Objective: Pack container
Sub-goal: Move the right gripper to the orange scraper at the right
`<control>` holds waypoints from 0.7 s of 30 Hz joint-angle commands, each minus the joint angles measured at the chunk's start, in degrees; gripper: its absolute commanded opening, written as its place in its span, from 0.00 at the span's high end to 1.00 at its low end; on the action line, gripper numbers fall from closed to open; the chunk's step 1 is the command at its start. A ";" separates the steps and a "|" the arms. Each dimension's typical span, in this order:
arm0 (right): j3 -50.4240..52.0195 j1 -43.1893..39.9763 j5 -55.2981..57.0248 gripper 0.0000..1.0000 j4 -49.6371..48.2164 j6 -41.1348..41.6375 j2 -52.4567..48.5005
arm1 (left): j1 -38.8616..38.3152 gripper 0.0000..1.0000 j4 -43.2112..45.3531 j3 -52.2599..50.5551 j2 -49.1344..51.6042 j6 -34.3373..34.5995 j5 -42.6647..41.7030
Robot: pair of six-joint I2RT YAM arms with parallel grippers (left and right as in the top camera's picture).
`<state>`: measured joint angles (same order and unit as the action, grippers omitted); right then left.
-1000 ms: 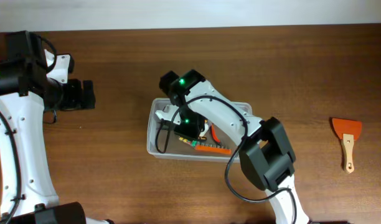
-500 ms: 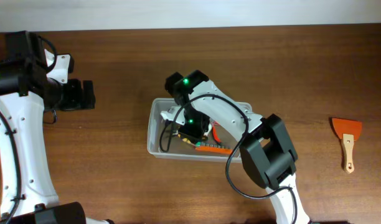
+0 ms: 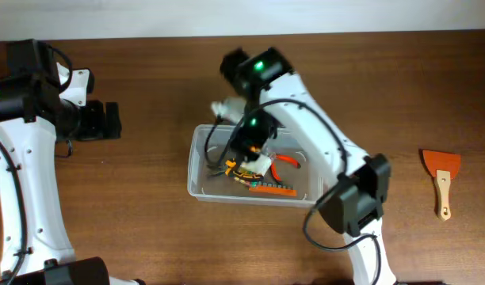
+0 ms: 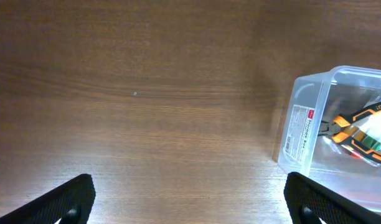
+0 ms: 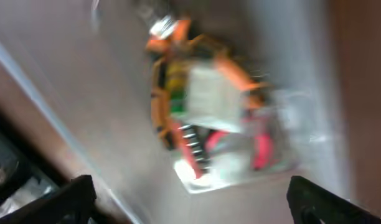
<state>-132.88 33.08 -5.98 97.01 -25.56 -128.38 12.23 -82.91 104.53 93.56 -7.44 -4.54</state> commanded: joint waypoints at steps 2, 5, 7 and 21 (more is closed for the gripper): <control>-5.05 -4.68 10.03 0.01 0.35 5.27 6.21 | -0.07 0.01 0.15 0.61 0.31 0.72 -0.61; -4.37 -8.92 13.79 0.01 0.35 10.03 10.95 | -0.09 0.01 0.15 0.61 0.31 0.72 -0.61; -2.95 -12.46 13.75 0.01 0.35 11.15 14.45 | -0.09 0.01 0.15 0.61 0.31 0.72 -0.61; 24.74 -52.11 11.15 0.01 -6.03 3.08 42.03 | -0.09 0.01 0.15 0.61 0.31 0.72 -0.61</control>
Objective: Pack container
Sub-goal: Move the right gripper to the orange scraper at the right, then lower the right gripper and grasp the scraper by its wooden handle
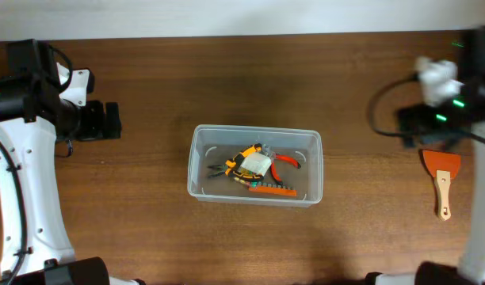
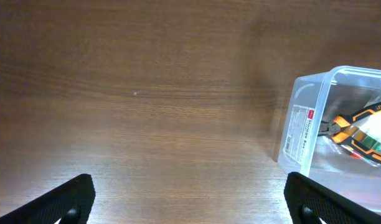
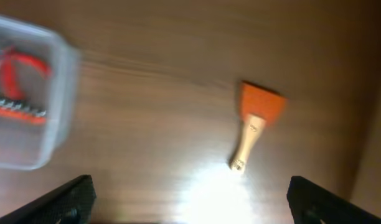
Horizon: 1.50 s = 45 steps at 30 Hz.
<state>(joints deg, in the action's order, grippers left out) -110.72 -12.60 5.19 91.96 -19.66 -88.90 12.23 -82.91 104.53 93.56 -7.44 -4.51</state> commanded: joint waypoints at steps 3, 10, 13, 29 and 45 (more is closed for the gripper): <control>2.51 -13.62 -2.38 0.01 -1.27 -0.74 2.97 | -0.07 0.01 0.15 0.61 0.31 0.72 -0.63; 6.36 -21.42 -8.59 0.01 -6.93 -5.22 2.10 | -0.09 0.01 0.15 0.61 0.31 0.72 -0.63; 11.08 -24.61 -8.61 0.01 -8.79 -5.64 0.04 | -0.09 0.01 0.15 0.61 0.31 0.72 -0.63; 24.04 -27.61 -3.15 0.01 -21.73 -11.45 -16.20 | -0.09 0.01 0.15 0.61 0.31 0.72 -0.63; 27.52 -27.65 5.16 0.01 -28.85 -8.39 -23.76 | -0.09 0.01 0.15 0.61 0.31 0.72 -0.63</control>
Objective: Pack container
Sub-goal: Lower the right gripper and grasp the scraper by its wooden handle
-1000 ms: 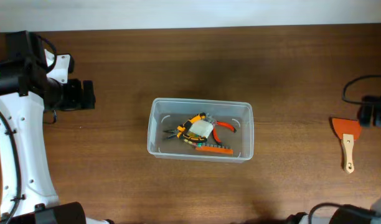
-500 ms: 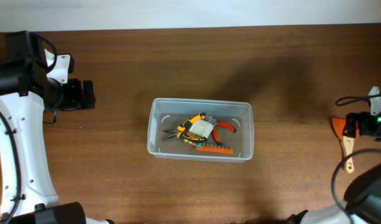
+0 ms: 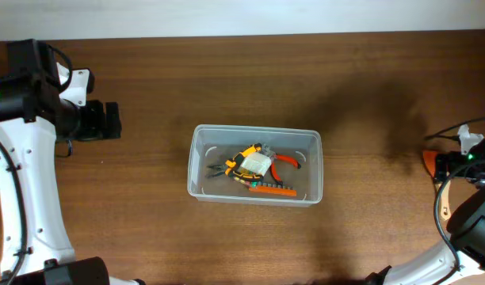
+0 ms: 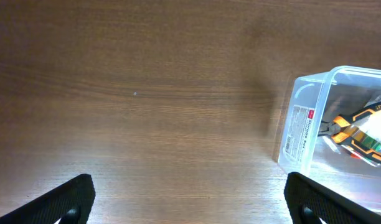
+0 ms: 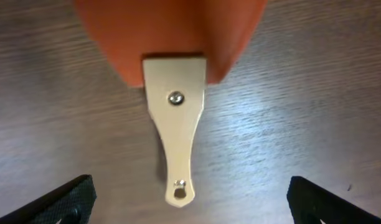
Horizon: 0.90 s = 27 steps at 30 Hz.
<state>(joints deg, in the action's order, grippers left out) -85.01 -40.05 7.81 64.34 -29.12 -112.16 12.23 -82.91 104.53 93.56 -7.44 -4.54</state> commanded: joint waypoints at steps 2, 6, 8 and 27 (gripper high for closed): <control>3.19 -0.20 2.51 0.01 -2.58 1.07 -0.52 | -0.09 0.01 0.15 0.61 0.31 0.72 -0.61; 5.53 -0.22 1.66 0.01 -4.52 0.85 -0.59 | -0.07 0.01 0.15 0.61 0.31 0.72 -0.61; 5.97 -0.20 1.18 0.01 -5.05 0.85 -0.68 | -0.09 0.01 0.15 0.61 0.31 0.72 -0.61; 10.49 -3.17 -4.57 0.01 -8.79 -3.93 -0.74 | -0.09 0.01 0.15 0.61 0.31 0.72 -0.61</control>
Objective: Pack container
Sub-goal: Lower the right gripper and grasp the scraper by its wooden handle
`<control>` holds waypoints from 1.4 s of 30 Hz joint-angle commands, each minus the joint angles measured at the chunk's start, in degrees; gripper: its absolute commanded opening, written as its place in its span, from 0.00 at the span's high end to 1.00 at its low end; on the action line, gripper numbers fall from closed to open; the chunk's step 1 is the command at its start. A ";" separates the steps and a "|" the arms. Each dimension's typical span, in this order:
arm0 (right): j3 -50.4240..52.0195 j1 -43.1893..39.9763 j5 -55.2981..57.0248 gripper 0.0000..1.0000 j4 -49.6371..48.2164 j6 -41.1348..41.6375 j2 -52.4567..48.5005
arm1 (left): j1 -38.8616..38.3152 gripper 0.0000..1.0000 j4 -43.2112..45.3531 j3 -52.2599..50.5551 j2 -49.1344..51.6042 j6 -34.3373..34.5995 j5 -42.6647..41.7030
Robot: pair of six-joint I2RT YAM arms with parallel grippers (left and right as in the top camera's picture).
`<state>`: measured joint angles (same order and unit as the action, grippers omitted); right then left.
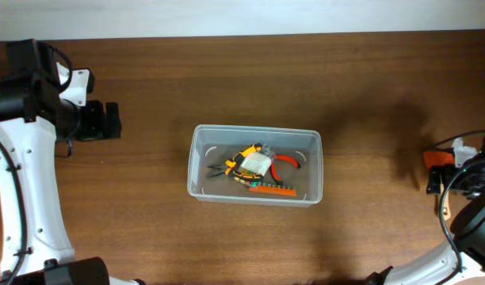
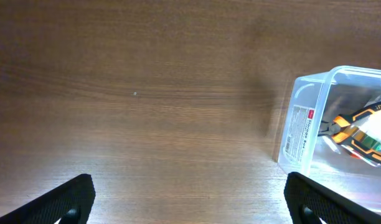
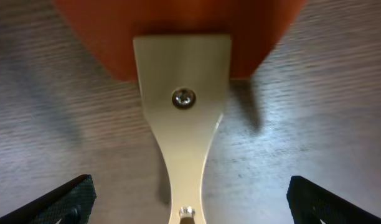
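Observation:
A clear plastic container (image 1: 201,178) stands mid-table and holds orange pliers (image 1: 284,161), a strip of bits and other small tools. An orange-bladed scraper (image 3: 178,37) with a pale wooden handle (image 3: 182,134) lies at the far right of the table. My right gripper (image 3: 190,208) is open, low over the handle, one finger on each side. My left gripper (image 2: 190,205) is open over bare wood left of the container's wall (image 2: 302,124).
The scraper (image 1: 438,158) lies close to the table's right edge, mostly covered by my right arm in the overhead view. Bare brown wood lies between the container and both arms. A white wall runs along the far edge of the table.
My right gripper has come closer to the scraper, so the handle fills more of the right wrist view. The left arm and the container are unchanged.
My right gripper was open over the tools inside the container. It then stood at the right side of the table with the scraper in view below. Later it was just above the scraper's handle, and now it straddles the handle closer still. The left arm stayed put.

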<state>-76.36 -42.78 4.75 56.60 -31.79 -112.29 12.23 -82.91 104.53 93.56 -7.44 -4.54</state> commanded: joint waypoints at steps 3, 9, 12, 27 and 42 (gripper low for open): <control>2.95 -0.42 -1.53 0.01 -3.10 -1.25 -0.59 | -0.09 0.01 0.15 0.61 0.31 0.72 -0.61; 3.63 -0.42 -1.53 0.01 -5.07 -1.25 -0.59 | -0.09 0.01 0.15 0.61 0.31 0.72 -0.61; 4.07 -0.42 -1.57 0.01 -5.92 -1.25 -0.61 | -0.09 0.01 0.15 0.61 0.31 0.72 -0.61; 6.62 -0.48 -4.15 0.01 -7.52 -1.25 -0.61 | -0.09 0.01 0.15 0.61 0.31 0.72 -0.61; 6.67 -6.78 -7.19 0.01 -7.56 -2.60 -0.61 | -0.09 0.01 0.15 0.61 0.31 0.72 -0.61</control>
<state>-71.22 -48.42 -0.14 49.01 -33.17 -112.29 12.23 -82.91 104.53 93.56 -7.44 -4.54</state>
